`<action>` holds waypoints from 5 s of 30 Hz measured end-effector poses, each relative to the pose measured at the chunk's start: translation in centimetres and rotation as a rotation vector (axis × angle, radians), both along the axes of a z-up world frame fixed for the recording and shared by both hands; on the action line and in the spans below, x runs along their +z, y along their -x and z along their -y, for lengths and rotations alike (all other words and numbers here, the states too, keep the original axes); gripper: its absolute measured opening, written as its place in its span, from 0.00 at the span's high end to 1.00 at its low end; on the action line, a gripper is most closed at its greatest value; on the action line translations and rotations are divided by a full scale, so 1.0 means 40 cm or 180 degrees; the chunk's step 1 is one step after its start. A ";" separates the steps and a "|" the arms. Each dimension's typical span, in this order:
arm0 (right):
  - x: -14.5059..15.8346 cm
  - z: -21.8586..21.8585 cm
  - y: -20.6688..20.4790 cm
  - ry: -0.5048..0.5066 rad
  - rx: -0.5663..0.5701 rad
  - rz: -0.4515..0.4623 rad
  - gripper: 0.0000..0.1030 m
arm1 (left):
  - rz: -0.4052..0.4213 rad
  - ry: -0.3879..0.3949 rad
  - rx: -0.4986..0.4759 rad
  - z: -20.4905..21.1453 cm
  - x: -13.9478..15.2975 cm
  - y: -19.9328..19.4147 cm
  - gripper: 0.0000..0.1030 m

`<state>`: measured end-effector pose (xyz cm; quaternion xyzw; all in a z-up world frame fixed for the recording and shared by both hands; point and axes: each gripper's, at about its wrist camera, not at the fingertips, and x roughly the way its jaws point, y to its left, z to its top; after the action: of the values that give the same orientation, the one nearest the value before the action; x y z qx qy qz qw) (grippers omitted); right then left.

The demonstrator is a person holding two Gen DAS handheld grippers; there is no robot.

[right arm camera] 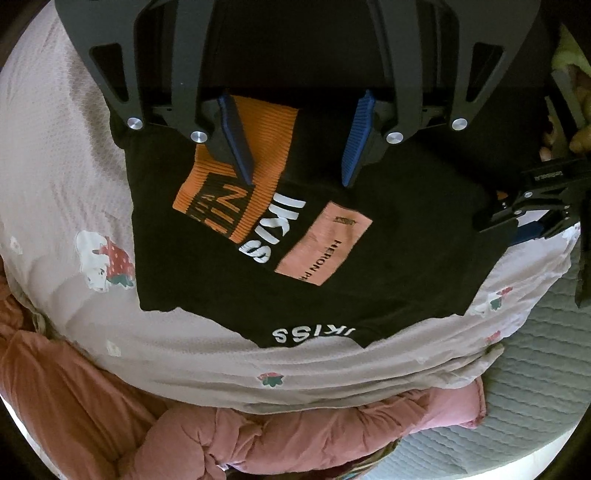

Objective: Fold small clothes
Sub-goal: 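Open the right tool and release the cuff onto the shirt body, then move both tools back to the hem of the black sweatshirt, then close the left tool on the hem while the right tool closes on the hem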

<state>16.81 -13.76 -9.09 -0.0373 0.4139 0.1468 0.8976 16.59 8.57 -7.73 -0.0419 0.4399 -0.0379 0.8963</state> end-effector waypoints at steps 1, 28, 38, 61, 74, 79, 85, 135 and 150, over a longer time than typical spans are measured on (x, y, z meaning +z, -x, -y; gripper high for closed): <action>0.002 0.003 0.000 -0.0008 0.0002 0.0004 0.52 | 0.0003 0.0007 0.0011 -0.001 0.001 0.002 0.13; 0.059 0.045 0.045 -0.0242 -0.0136 0.0160 0.21 | 0.0219 -0.0057 0.0198 -0.055 0.072 0.084 0.09; 0.093 0.050 0.067 -0.0318 -0.0153 0.0275 0.19 | 0.0301 -0.0166 0.0263 -0.061 0.102 0.114 0.09; 0.138 0.094 0.140 -0.0380 -0.0178 0.0414 0.18 | 0.0440 -0.0344 0.0220 -0.044 0.159 0.213 0.09; 0.148 0.128 0.188 -0.0391 -0.0184 0.0432 0.18 | 0.0462 -0.0363 0.0229 -0.046 0.169 0.274 0.09; 0.146 0.137 0.211 -0.0364 -0.0191 0.0421 0.18 | 0.0403 -0.0368 0.0234 -0.050 0.163 0.299 0.09; 0.136 0.159 0.238 -0.0377 -0.0217 0.0387 0.18 | 0.0356 -0.0283 0.0246 -0.064 0.152 0.334 0.09; 0.029 0.234 0.377 -0.0228 -0.0148 0.0038 0.18 | -0.0185 -0.0211 0.0261 -0.102 0.052 0.493 0.09; 0.011 0.256 0.398 -0.0222 -0.0151 -0.0068 0.18 | -0.0317 0.0261 0.0113 -0.116 0.031 0.512 0.75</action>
<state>0.89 -23.99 -8.66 0.0055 0.4189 0.1402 0.8971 -3.90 13.20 -6.48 -0.0883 0.4812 -0.0378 0.8713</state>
